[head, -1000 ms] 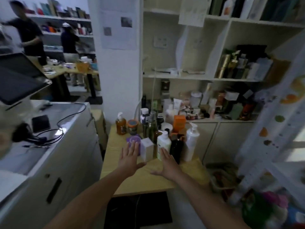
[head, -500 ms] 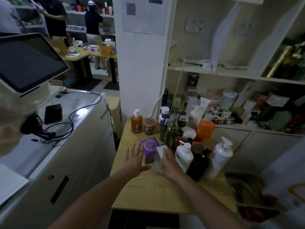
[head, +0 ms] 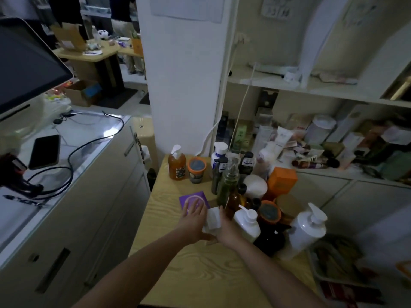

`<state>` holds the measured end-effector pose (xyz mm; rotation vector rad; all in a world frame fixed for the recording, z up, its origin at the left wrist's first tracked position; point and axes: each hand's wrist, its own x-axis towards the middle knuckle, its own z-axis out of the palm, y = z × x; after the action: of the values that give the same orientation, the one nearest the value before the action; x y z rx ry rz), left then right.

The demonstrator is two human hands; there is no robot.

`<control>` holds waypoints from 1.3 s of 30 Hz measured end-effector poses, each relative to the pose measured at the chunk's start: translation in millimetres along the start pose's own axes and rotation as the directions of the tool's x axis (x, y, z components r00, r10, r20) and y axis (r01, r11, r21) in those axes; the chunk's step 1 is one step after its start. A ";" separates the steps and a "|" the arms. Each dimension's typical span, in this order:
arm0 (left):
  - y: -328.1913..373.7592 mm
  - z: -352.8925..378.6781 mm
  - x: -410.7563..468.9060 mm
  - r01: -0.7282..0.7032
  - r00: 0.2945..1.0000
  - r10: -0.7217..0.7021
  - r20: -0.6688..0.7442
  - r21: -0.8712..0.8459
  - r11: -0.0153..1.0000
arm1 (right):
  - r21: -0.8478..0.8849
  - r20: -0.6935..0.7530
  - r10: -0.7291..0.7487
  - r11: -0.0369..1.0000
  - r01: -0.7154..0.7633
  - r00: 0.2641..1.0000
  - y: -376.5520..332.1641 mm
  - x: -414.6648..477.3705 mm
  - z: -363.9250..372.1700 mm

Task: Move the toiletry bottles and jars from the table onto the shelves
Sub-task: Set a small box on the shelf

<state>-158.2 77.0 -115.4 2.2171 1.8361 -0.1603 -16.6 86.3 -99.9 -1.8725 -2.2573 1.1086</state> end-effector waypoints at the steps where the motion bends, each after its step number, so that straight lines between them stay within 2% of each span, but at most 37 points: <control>1: -0.1 0.8 3.0 0.005 1.000 -0.005 -0.016 0.000 1.000 | 0.002 0.006 0.007 1.000 -0.007 1.000 0.7 2.3 -1.8; 7: 1.4 0.6 10.3 0.016 0.996 -0.025 -0.090 -0.100 0.995 | -0.020 -0.001 0.005 1.000 -0.005 1.000 5.8 -0.4 -9.2; 10: 0.7 -2.1 6.3 0.077 0.994 -0.096 -0.044 -0.309 0.948 | 0.050 -0.008 -0.009 0.999 0.009 1.000 7.6 -7.5 -5.6; 12: -0.8 -9.0 0.3 0.122 0.989 -0.149 -0.017 -0.491 0.862 | 0.144 -0.012 0.013 0.990 -0.011 1.000 9.5 -13.8 -2.6; 14: -6.5 -19.1 -9.4 0.146 0.983 -0.181 0.027 -0.713 0.686 | 0.254 0.011 0.044 0.966 -0.046 0.999 8.2 -22.9 -1.4; 16: -15.3 -30.0 -24.3 0.137 0.987 -0.134 0.094 -0.921 0.365 | 0.373 0.056 0.057 0.925 -0.074 0.997 4.8 -34.5 0.1; 18: -23.0 -39.4 -41.4 0.100 0.993 -0.066 0.095 -0.992 0.074 | 0.438 0.065 0.052 0.896 -0.075 0.997 2.0 -46.0 2.9; 19: -24.5 -44.7 -50.9 0.084 0.996 -0.041 0.085 -0.996 -0.028 | 0.467 0.061 0.047 0.882 -0.071 0.997 1.5 -51.4 5.5; 21: -23.4 -54.9 -68.7 0.063 0.998 -0.020 0.066 -0.991 -0.119 | 0.507 0.055 0.038 0.860 -0.061 0.998 -3.1 -66.7 10.7; 23: -17.5 -62.9 -85.3 0.060 0.998 -0.031 0.063 -0.993 -0.105 | 0.566 0.071 0.038 0.822 -0.072 0.997 -6.5 -83.6 17.0; 26: -3.8 -67.6 -107.5 0.053 0.998 -0.033 0.054 -0.998 -0.022 | 0.668 0.077 0.032 0.740 -0.075 0.997 -9.7 -113.3 27.3; 29: 18.3 -66.3 -128.2 0.022 1.000 -0.021 0.022 -1.000 0.000 | 0.727 0.046 0.056 0.683 -0.072 0.997 -5.5 -146.1 36.2; 31: 39.6 -64.7 -138.1 0.012 0.996 -0.084 0.008 -0.998 0.057 | 0.749 -0.039 0.106 0.661 -0.041 0.994 -4.5 -169.4 39.0; 33: 64.5 -64.0 -143.5 0.024 0.981 -0.195 -0.008 -0.987 0.159 | 0.744 -0.155 0.150 0.668 0.015 0.976 -4.4 -192.1 39.6; 35: 90.2 -63.9 -148.7 0.052 0.959 -0.285 -0.004 -0.980 0.190 | 0.721 -0.257 0.193 0.690 0.055 0.947 -7.7 -216.0 38.7; 37: 117.9 -66.7 -159.6 0.033 0.959 -0.283 -0.021 -0.982 0.184 | 0.703 -0.389 0.264 0.704 0.100 0.883 -4.8 -238.5 38.1; 39: 142.9 -68.7 -173.1 -0.044 0.982 -0.170 -0.079 -0.979 0.201 | 0.700 -0.495 0.339 0.701 0.136 0.800 8.6 -259.3 36.1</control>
<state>-57.9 -93.1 11.5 1.1599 1.3480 0.9934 49.7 -155.1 -23.0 -1.6668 -1.1308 0.9881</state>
